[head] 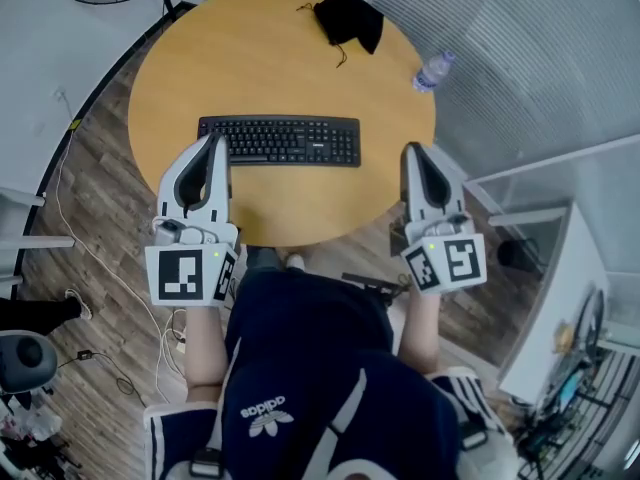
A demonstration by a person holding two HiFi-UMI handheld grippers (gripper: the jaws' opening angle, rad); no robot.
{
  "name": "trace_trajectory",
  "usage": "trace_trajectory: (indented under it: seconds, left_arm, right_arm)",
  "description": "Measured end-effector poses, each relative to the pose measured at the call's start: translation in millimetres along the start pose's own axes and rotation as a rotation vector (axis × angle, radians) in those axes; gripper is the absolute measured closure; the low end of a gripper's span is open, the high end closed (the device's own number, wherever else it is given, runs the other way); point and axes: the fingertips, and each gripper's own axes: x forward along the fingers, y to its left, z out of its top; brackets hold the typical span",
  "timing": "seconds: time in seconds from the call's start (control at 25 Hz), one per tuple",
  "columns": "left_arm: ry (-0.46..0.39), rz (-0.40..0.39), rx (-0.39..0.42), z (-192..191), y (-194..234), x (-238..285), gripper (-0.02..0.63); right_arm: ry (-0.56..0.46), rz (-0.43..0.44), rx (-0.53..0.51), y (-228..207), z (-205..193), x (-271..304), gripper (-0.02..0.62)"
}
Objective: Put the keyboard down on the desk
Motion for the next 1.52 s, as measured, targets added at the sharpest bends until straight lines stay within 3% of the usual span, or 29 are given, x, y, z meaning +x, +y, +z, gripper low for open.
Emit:
trace_trajectory:
  seconds: [0.2, 0.52, 1.12, 1.52]
  left_arm:
    - [-0.006, 0.034, 0.018, 2.2, -11.6, -24.7, 0.603]
    - [0.024, 0.080, 0.007, -16.1, -25.7, -56.2, 0.603]
    - [0.050, 0.038, -0.026, -38.7, -53.0, -73.6, 0.604]
    - [0.067, 0.068, -0.038, -45.0, -47.9, -84.7, 0.603]
  right_arm:
    - [-0.033, 0.009, -0.003, 10.2, 5.4, -30.5, 0.591]
    - [0.006, 0.036, 0.040, 30.5, -26.2, -62.8, 0.591]
    - [0.084, 0.068, 0.043, 61.1, -62.3, -76.1, 0.591]
    - [0.088, 0.115, 0.036, 77.6, -63.1, -73.5, 0.591]
